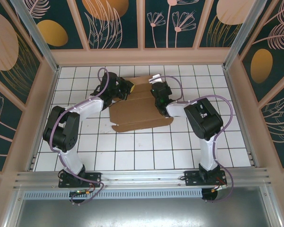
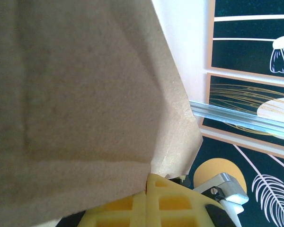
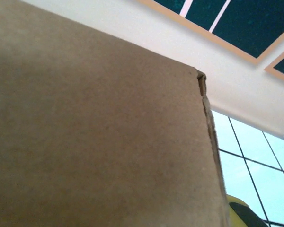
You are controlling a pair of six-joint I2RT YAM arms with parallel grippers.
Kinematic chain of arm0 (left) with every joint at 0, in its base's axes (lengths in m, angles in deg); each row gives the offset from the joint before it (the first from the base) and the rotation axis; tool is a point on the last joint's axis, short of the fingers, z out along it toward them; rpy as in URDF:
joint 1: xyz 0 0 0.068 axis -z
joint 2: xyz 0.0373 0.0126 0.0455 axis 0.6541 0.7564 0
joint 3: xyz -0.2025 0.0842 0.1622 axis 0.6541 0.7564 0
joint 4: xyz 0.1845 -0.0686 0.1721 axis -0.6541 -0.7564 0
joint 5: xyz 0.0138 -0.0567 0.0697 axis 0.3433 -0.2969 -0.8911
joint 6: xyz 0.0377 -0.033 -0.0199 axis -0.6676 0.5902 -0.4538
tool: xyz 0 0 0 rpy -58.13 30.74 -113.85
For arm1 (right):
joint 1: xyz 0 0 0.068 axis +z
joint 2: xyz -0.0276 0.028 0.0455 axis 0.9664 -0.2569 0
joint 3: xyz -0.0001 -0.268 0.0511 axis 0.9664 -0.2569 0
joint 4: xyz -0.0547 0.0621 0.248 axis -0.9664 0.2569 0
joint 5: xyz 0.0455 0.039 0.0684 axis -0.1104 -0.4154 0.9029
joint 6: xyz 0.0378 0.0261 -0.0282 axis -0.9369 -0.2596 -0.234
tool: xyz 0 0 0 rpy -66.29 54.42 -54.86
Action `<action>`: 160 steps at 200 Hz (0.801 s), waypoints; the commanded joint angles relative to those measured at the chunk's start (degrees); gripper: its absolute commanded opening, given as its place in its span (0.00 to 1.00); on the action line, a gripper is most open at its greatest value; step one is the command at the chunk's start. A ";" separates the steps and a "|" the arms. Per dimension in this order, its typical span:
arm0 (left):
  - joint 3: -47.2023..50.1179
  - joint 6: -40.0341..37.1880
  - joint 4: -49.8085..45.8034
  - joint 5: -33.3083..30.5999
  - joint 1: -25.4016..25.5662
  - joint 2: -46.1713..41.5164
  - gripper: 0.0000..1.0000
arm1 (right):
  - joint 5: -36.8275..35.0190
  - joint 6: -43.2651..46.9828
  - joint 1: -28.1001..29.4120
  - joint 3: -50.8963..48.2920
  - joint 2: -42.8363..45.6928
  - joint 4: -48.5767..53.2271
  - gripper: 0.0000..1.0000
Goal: Fold the paper box
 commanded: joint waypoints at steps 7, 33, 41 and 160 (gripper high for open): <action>0.43 1.21 -4.16 2.12 0.46 -0.90 0.00 | -1.31 -5.08 0.11 -0.35 -0.68 5.22 0.25; 0.80 0.88 -4.59 1.30 0.53 -0.72 0.00 | 10.01 -6.13 -0.54 -5.83 4.33 0.72 0.47; 0.82 0.88 -4.64 0.96 0.51 -0.36 0.00 | 14.04 -6.05 -0.78 -8.23 6.54 -1.68 0.55; 0.33 0.56 -4.77 -0.28 0.54 1.04 0.00 | 23.12 -14.40 -6.53 -25.88 27.67 -14.82 0.66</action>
